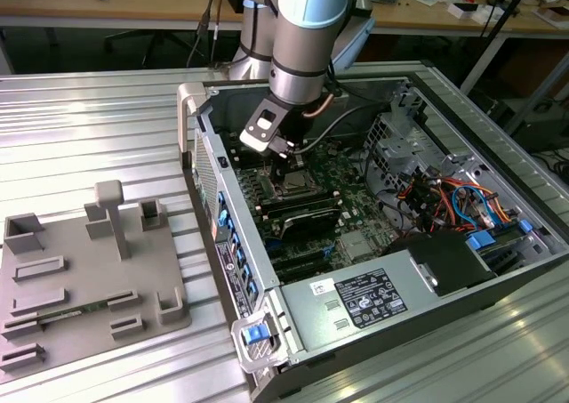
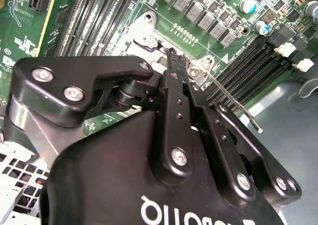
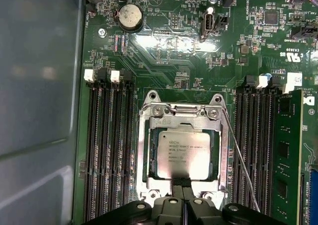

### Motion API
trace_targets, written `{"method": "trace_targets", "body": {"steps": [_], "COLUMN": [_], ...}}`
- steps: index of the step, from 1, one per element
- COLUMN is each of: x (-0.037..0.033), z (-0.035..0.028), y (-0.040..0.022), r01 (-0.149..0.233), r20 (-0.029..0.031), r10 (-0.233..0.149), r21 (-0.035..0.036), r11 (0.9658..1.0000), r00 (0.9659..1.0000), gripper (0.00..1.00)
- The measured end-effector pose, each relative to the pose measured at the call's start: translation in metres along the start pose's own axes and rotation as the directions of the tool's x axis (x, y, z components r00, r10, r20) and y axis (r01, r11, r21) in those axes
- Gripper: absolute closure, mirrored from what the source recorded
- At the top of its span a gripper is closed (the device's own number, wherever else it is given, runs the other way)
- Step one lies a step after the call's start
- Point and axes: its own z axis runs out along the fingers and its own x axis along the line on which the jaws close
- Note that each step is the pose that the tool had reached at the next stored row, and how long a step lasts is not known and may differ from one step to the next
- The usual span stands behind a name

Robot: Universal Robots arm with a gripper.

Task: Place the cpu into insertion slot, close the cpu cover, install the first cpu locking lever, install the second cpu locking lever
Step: 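Close the cpu cover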

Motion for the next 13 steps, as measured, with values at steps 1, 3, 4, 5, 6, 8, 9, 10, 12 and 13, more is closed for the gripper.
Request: {"method": "trace_targets", "body": {"steps": [1, 3, 4, 5, 6, 8, 9, 10, 12, 13], "x": [-0.0001, -0.0002, -0.0003, -0.0005, -0.0006, -0.0011, -0.0013, -0.0014, -0.0016, -0.0016], "z": [-0.0016, -0.0042, -0.0043, -0.0043, -0.0042, -0.004, -0.0038, -0.0037, -0.0037, -0.0037], "y": [0.0001, 0.0001, 0.0013, 0.0038, 0.0066, 0.0144, 0.0185, 0.0216, 0.0237, 0.0237], "r01": [0.0, 0.002, 0.003, 0.003, 0.003, 0.004, 0.004, 0.004, 0.004, 0.004], "r20": [-0.0001, -0.0001, -0.0002, -0.0001, -0.0001, -0.0001, -0.0002, -0.0001, -0.0001, -0.0001], "r10": [0.0, -0.002, -0.003, -0.003, -0.003, -0.004, -0.004, -0.004, -0.004, -0.004], "r21": [-0.0001, -0.0001, -0.0003, -0.0003, -0.0003, -0.0002, -0.0003, -0.0002, -0.0002, -0.0003], "r11": [1.0, 1.0, 1.0, 1.0, 1.0, 1.0, 1.0, 1.0, 1.0, 1.0], "r00": [1.0, 1.0, 1.0, 1.0, 1.0, 1.0, 1.0, 1.0, 1.0, 1.0], "gripper": [0.89, 0.89, 0.89, 0.89, 0.89, 0.89, 0.89, 0.89, 0.89, 0.89]}}
